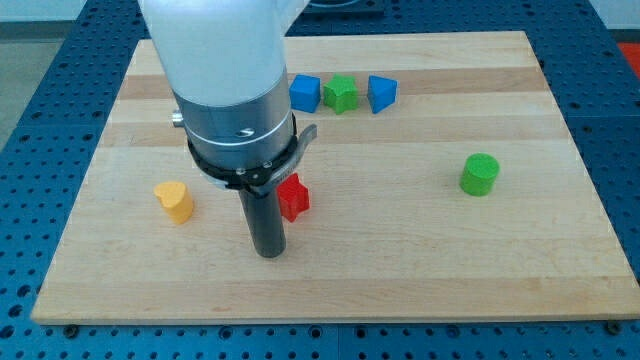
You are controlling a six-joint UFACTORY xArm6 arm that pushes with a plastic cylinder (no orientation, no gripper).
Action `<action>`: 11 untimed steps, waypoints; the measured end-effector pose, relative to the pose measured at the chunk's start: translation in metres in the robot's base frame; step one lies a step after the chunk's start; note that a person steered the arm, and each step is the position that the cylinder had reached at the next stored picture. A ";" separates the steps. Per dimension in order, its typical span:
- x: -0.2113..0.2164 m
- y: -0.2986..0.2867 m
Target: Move the red star below the green star
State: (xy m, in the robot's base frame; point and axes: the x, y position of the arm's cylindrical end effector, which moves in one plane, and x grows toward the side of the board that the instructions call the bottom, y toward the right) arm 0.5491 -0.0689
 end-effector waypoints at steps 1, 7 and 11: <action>-0.035 0.005; -0.076 -0.001; -0.088 0.031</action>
